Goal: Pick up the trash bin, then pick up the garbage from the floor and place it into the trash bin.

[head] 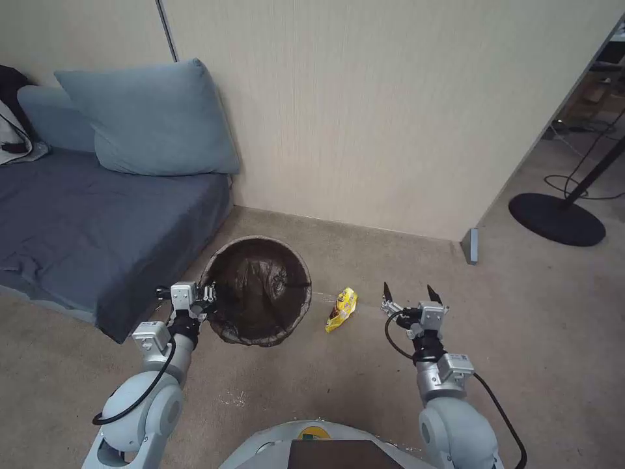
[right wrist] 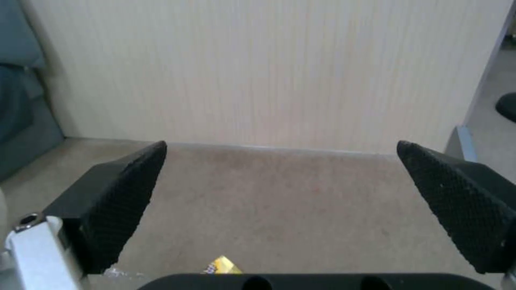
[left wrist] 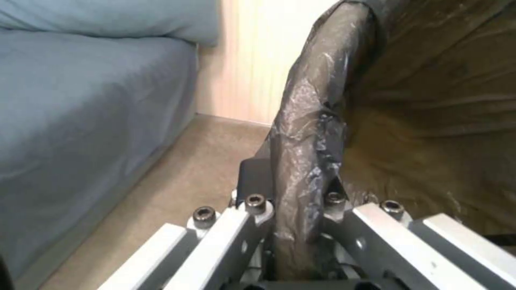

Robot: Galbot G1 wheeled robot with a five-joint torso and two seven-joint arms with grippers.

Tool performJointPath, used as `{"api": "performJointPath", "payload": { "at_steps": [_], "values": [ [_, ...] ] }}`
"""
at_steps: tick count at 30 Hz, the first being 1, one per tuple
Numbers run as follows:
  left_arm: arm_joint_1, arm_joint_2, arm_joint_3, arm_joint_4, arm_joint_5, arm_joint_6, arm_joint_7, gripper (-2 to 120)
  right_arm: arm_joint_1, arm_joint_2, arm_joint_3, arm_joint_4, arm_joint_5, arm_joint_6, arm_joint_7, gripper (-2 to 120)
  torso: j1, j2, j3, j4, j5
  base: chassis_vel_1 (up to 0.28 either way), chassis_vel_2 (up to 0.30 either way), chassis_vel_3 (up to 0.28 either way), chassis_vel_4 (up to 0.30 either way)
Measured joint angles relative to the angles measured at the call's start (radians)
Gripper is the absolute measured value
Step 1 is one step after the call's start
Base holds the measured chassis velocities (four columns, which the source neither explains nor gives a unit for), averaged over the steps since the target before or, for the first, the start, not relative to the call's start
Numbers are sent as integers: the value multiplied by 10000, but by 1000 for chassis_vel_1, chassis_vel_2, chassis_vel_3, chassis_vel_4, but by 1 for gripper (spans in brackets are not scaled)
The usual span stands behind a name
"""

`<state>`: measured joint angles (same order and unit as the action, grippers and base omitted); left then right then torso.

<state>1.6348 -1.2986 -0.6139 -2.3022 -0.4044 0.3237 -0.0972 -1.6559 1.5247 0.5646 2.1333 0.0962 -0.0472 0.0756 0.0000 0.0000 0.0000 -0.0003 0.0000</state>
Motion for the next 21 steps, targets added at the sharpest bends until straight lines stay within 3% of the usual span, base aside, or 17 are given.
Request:
{"api": "performJointPath", "payload": {
  "at_steps": [7, 21],
  "values": [
    [85, 58, -189, -280, -31, 11, -42, 3, 826, -561, -305, -747, 691, -589, 53, 100, 0, 0, 0, 4, 0, 0, 0, 0, 0],
    [237, -116, -785, -735, -38, 135, -209, 3, 2566, -2424, -1118, -2762, 2683, -1915, 241, 100, 0, 0, 1, 3, 1, 0, 0, 0, 0]
  ]
}}
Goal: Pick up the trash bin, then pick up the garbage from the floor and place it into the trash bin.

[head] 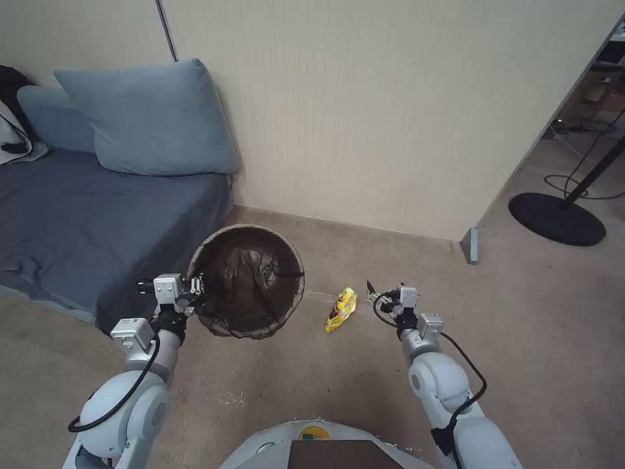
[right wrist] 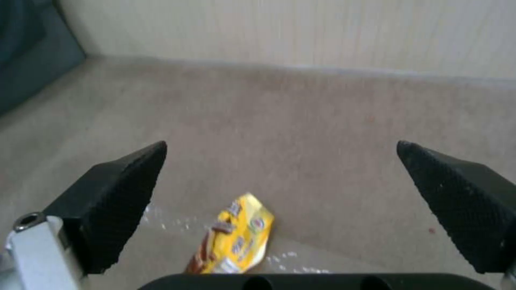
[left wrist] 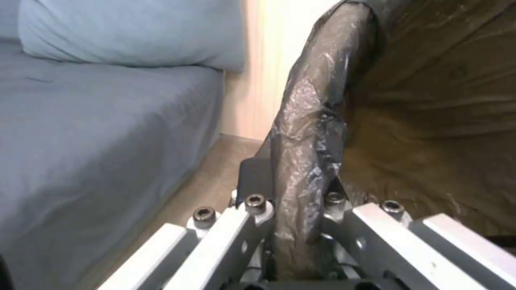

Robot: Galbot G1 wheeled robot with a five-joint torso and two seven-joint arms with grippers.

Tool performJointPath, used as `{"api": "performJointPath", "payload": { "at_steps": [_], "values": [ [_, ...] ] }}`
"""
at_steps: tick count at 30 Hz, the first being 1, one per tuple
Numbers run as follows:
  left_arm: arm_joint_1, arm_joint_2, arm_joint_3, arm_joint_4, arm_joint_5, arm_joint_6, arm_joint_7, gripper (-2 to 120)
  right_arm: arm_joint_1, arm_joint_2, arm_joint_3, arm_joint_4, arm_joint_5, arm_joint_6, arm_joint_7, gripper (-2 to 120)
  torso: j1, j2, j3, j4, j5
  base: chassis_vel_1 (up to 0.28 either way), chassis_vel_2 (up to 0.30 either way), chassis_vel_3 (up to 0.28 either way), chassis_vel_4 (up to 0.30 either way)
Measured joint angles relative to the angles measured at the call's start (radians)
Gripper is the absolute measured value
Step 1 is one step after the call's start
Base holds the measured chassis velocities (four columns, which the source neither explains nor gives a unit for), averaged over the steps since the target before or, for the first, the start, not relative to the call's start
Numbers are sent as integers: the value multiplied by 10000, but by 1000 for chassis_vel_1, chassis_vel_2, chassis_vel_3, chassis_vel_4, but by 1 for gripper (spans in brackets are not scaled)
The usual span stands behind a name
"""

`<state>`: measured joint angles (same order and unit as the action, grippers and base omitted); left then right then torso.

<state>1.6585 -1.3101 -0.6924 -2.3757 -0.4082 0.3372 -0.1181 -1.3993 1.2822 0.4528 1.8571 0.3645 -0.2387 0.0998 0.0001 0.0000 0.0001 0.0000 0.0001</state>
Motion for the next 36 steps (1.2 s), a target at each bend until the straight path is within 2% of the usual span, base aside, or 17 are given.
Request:
{"api": "performJointPath", "payload": {
  "at_steps": [6, 14, 19, 36],
  "values": [
    [189, -62, -198, -155, -16, 14, -13, 3, 746, -471, -616, -1128, 284, -72, 30, 100, 0, 0, 0, 0, -1, 0, 0, 0, 0],
    [353, -113, -374, -196, -135, 55, -11, 3, 2025, -493, -1506, -2919, 734, -156, 50, 100, 0, 0, 0, 2, 0, 0, 0, 0, 0],
    [278, -49, -450, -232, -152, 128, -9, 3, 2745, -221, -1984, -4064, 880, -192, 22, 100, 0, 0, 0, -1, -3, 0, 0, 0, 0],
    [380, -113, -333, -389, 41, 161, 26, 3, 3877, 993, -2030, -6603, 1002, -5, 46, 100, -1, 0, 0, 1, -2, 0, 0, 0, 0]
  ]
}}
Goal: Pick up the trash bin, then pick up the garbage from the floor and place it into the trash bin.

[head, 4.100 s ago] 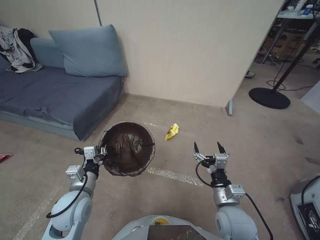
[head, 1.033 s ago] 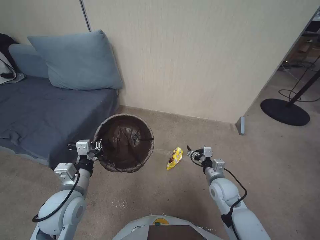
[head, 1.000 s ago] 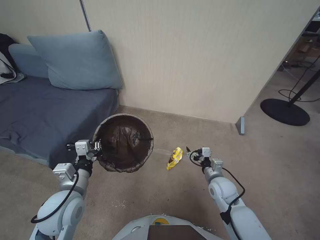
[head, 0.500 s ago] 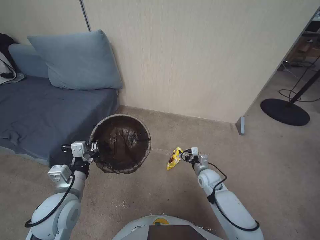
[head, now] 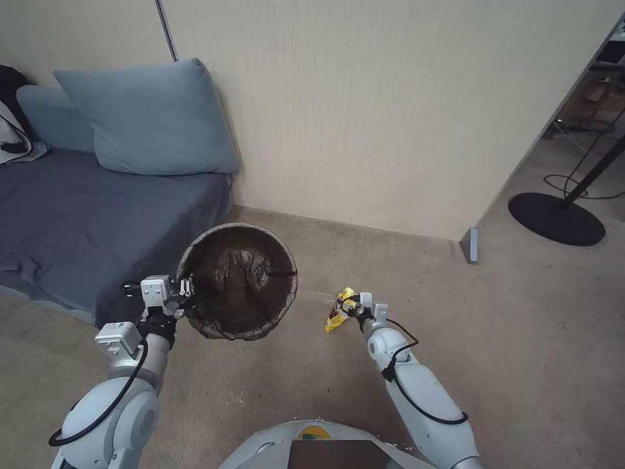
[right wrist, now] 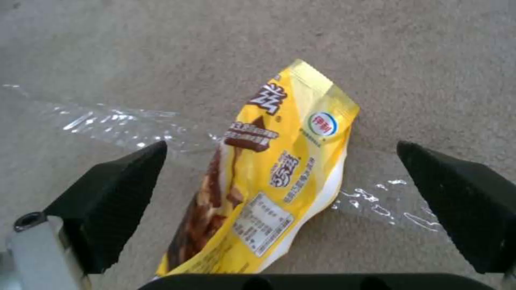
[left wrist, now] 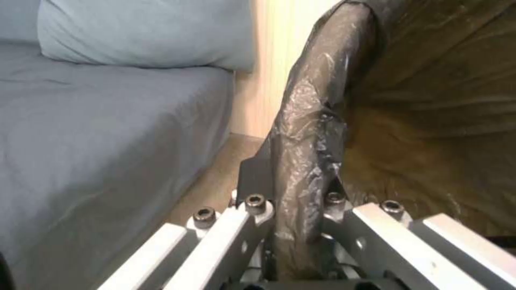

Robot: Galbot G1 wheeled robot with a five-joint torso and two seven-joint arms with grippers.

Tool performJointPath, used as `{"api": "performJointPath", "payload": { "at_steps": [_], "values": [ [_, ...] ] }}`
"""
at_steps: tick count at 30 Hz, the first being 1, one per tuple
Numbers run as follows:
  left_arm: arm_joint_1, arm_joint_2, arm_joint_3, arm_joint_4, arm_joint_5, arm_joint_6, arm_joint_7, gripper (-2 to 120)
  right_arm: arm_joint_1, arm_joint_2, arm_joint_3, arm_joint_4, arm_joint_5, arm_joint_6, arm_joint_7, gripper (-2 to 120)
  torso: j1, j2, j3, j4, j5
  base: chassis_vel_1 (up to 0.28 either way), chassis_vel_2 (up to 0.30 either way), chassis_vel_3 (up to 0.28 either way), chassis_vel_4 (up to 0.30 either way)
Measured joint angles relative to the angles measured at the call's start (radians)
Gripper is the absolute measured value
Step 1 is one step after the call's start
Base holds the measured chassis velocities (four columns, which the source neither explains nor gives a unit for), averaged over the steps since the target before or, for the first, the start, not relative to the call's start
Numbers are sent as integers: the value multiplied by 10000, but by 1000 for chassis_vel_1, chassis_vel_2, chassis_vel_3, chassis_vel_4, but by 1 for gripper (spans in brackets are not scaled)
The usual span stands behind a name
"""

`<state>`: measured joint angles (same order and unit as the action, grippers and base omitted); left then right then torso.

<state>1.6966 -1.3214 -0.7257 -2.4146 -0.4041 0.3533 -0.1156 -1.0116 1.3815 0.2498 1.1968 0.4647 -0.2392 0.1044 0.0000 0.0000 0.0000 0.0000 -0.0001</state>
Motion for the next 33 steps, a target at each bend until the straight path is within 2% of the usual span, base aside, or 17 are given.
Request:
{"api": "performJointPath", "payload": {
  "at_steps": [16, 33],
  "values": [
    [-29, -72, 197, 91, 157, -16, 29, 3, 769, 468, 207, -1741, -267, 198, -110, 100, 0, 0, 0, -1, 0, 0, 0, 0, 0],
    [-33, -102, 224, 175, 167, -27, 74, 3, 1222, 869, 340, -2636, -519, 314, -345, 100, 0, 0, 0, -1, 1, 0, 0, 0, 0]
  ]
}}
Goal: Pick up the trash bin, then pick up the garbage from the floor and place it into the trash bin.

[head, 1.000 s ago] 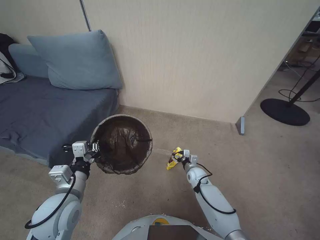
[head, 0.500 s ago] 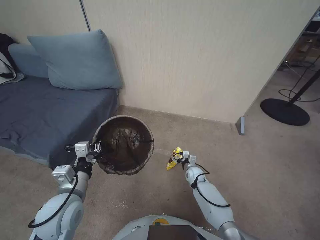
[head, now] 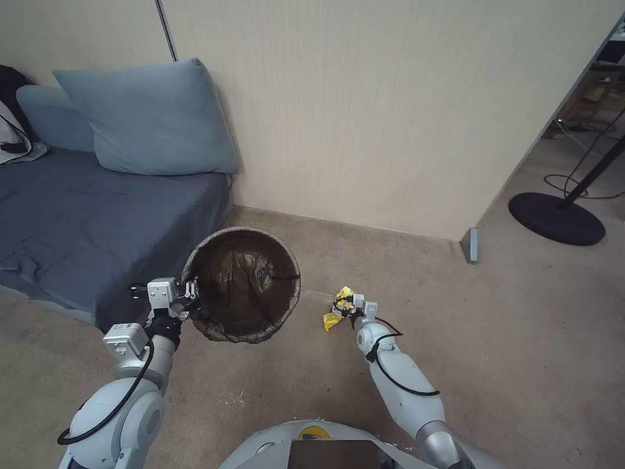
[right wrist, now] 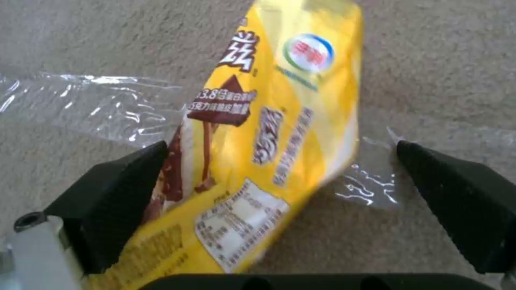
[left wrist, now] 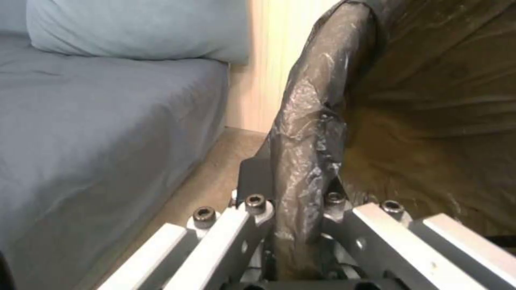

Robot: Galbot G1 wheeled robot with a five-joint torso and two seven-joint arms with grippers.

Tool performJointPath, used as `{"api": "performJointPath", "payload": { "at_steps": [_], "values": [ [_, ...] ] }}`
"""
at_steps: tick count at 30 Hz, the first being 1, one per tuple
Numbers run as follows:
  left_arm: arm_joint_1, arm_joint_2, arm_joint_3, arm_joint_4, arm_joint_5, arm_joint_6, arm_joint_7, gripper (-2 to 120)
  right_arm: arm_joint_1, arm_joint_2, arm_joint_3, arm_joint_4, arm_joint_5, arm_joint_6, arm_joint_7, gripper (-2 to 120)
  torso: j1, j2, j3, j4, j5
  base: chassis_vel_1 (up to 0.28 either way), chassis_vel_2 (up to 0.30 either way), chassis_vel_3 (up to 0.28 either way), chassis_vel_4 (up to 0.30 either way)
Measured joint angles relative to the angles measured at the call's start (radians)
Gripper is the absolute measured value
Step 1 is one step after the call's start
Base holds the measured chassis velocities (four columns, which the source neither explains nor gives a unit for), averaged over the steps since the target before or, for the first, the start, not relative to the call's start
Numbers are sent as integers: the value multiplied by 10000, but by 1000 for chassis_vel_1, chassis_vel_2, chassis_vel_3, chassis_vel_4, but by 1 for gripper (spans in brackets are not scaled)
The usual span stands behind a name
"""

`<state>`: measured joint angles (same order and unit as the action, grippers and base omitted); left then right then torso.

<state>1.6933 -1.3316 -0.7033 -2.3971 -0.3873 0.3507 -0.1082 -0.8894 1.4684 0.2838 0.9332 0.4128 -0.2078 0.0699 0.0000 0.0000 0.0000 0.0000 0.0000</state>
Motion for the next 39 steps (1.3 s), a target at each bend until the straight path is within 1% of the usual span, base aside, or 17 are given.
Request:
{"api": "performJointPath", "payload": {
  "at_steps": [8, 10, 11, 14, 16, 17, 19, 20, 22, 23, 26, 27, 28, 32, 33, 35, 39],
  "values": [
    [26, 4, 17, -23, 10, -6, 4, 3, 43, 48, 74, -137, -75, 95, -151, 99, 0, 0, 0, -1, -1, 0, 0, 0, 0],
    [43, 5, 33, -30, 23, -9, 4, 3, 25, 50, 77, -141, -86, 138, -203, 89, 0, 0, 0, -1, -2, 0, 0, 0, 0],
    [43, 5, 33, -30, 23, -9, 4, 3, 25, 50, 77, -141, -86, 138, -203, 89, 0, 0, 0, -1, -2, 0, 0, 0, 0],
    [55, 6, 81, -41, 44, -11, 6, 3, -23, 51, 81, -132, -113, 179, -235, 75, 0, 0, 0, -2, -3, 0, 0, 0, 0],
    [57, 6, 88, -41, 49, -12, 6, 3, -28, 50, 82, -128, -113, 182, -235, 72, 0, 0, -1, -3, -3, 0, 0, 0, 0],
    [59, 6, 111, -41, 72, -15, 6, 3, -47, 49, 84, -111, -114, 194, -236, 64, 0, 0, -1, -3, -4, 0, 0, 0, 0],
    [60, 5, 138, -36, 87, -19, 7, 3, -73, 40, 83, -85, -113, 199, -237, 56, 0, 0, -1, -3, -1, 0, 0, 0, 0],
    [60, 5, 138, -36, 87, -19, 7, 3, -73, 40, 83, -85, -113, 199, -237, 56, 0, 0, -1, -3, -1, 0, 0, 0, 0],
    [62, 15, 150, -23, 90, -20, 10, 3, -92, 30, 81, -63, -111, 206, -241, 46, 0, 0, -1, 0, 0, 0, 0, 0, 0],
    [62, 15, 150, -23, 90, -20, 10, 3, -92, 30, 81, -63, -111, 206, -241, 46, 0, 0, -1, 0, 0, 0, 0, 0, 0],
    [63, 43, 156, -11, 90, -20, 30, 3, -138, 28, 65, 11, -103, 205, -244, 30, 0, 0, 0, 3, 4, 0, 0, 0, 0],
    [62, 48, 161, -11, 90, -21, 35, 3, -155, 24, 54, 43, -100, 202, -245, 26, 0, 0, 0, 3, 4, 0, 0, 0, 0],
    [62, 48, 161, -11, 90, -21, 35, 3, -155, 24, 54, 43, -100, 202, -245, 26, 0, 0, 0, 3, 4, 0, 0, 0, 0],
    [59, 54, 208, -10, 90, -21, 42, 3, -196, 2, 41, 137, -99, 190, -247, 10, 0, 0, 0, 2, 4, 0, 0, 0, 0],
    [59, 54, 208, -10, 90, -21, 42, 3, -196, 2, 41, 137, -99, 190, -247, 10, 0, 0, 0, 2, 4, 0, 0, 0, 0],
    [60, 58, 231, -10, 90, -19, 41, 3, -200, -16, 56, 172, -100, 189, -246, 0, 0, 0, 0, 1, 2, 0, 0, 0, 0],
    [60, 61, 240, -10, 90, -19, 35, 3, -243, -52, 79, 315, -99, 192, -233, 0, 0, 0, 0, 1, 2, 0, 0, 0, 0]
  ]
}}
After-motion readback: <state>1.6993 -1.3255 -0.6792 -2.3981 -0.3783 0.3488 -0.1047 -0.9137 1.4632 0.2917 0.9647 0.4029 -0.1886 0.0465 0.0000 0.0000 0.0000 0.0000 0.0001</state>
